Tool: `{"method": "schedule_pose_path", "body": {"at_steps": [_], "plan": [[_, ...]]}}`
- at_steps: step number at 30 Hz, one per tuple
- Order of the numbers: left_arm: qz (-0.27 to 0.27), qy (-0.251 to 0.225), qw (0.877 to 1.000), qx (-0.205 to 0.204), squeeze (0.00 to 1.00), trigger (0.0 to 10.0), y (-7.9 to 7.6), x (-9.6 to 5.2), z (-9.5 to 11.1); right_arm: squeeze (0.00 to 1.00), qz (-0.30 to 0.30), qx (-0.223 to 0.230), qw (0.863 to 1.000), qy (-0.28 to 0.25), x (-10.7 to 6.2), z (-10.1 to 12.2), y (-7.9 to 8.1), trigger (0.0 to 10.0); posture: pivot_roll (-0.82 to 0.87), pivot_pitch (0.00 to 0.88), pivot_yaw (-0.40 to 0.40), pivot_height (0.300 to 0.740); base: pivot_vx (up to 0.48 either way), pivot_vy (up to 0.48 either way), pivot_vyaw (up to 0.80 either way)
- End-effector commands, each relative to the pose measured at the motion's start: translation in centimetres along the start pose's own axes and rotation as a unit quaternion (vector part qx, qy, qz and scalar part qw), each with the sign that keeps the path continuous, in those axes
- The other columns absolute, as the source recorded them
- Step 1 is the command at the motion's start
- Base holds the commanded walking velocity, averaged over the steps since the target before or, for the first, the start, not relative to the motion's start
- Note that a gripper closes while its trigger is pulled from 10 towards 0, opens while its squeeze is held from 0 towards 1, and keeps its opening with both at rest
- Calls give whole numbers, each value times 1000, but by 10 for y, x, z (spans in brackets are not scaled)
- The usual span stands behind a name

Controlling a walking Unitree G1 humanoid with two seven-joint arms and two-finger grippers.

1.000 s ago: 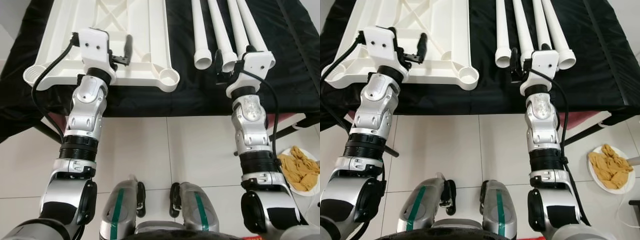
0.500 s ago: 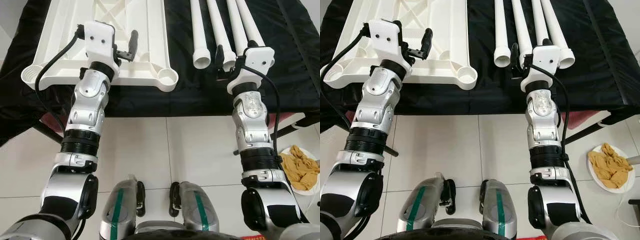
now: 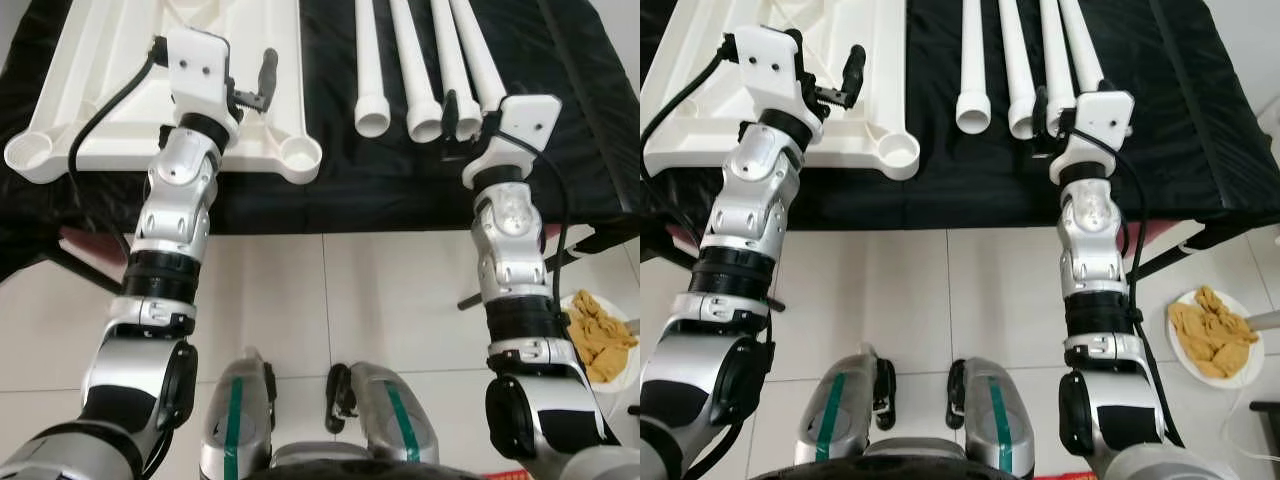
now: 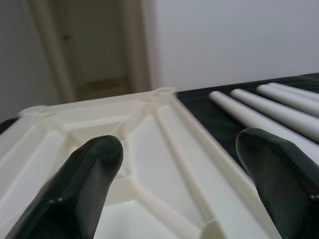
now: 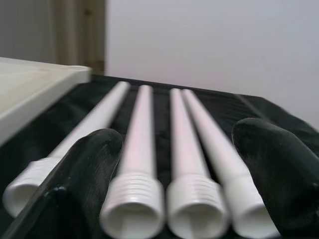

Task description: Building children table

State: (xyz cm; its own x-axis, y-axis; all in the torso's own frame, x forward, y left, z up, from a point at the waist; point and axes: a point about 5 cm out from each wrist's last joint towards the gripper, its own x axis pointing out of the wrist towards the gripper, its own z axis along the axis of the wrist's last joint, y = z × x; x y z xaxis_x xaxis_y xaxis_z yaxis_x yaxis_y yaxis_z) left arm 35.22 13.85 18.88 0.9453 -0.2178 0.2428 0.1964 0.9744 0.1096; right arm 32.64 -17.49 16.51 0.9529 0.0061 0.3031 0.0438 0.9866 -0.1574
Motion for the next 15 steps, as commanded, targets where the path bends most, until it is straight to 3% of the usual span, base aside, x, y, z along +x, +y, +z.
{"method": "schedule_pose_path", "body": {"at_steps": [1, 15], "plan": [[36, -7, 999, -6, 0, 10000, 1, 0, 1, 0, -5, -2, 1000, 9, -1, -4, -4, 10000, 23, 9, 6, 740, 0, 0, 0], [33, 0, 999, -3, 0, 10000, 2, 0, -2, 0, -2, -2, 1000, 8, 0, -4, -2, 10000, 28, 0, 7, 740, 0, 0, 0]]}}
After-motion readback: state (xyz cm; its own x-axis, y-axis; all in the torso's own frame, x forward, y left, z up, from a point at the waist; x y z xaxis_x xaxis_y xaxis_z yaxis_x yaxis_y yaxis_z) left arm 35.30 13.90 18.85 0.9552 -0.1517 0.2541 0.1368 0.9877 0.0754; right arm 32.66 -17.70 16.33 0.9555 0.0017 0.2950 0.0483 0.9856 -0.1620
